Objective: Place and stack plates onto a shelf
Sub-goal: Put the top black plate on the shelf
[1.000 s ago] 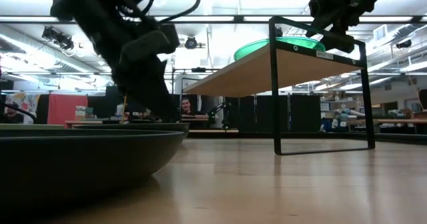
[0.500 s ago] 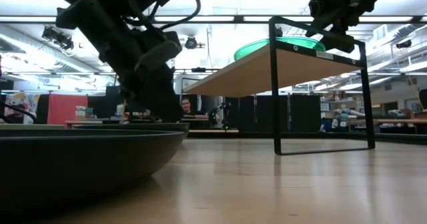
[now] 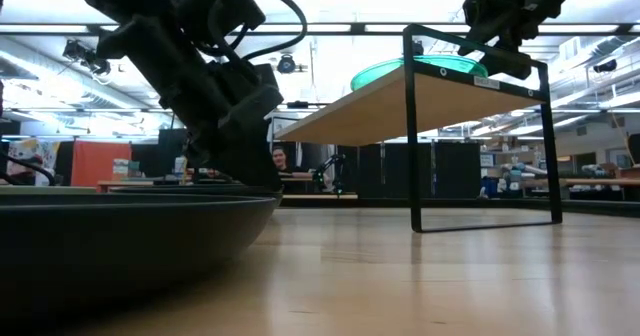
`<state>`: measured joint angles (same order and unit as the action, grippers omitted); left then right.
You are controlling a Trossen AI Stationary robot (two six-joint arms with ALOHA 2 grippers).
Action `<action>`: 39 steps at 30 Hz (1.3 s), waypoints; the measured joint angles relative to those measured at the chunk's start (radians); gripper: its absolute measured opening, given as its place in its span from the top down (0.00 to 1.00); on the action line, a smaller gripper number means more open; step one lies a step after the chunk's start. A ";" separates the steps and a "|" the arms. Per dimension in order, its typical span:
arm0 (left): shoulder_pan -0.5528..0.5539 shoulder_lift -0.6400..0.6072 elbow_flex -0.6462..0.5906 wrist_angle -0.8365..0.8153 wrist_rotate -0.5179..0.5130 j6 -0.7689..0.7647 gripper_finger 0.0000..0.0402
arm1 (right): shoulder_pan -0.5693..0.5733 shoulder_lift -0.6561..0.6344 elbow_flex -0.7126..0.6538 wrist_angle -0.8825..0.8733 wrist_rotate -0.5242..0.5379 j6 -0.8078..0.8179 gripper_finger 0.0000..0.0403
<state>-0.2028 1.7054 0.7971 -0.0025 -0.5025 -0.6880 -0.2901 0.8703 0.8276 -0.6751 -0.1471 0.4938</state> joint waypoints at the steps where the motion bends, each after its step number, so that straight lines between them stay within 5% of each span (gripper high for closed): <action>1: 0.000 0.000 0.000 -0.001 0.001 0.000 0.65 | 0.000 0.000 0.000 0.000 0.000 0.000 0.37; 39: 0.003 -0.002 0.000 -0.056 0.074 -0.094 0.65 | 0.000 0.000 0.000 0.000 0.000 0.000 0.37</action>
<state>-0.1993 1.7039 0.7975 -0.0580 -0.4282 -0.7822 -0.2901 0.8703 0.8276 -0.6754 -0.1471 0.4938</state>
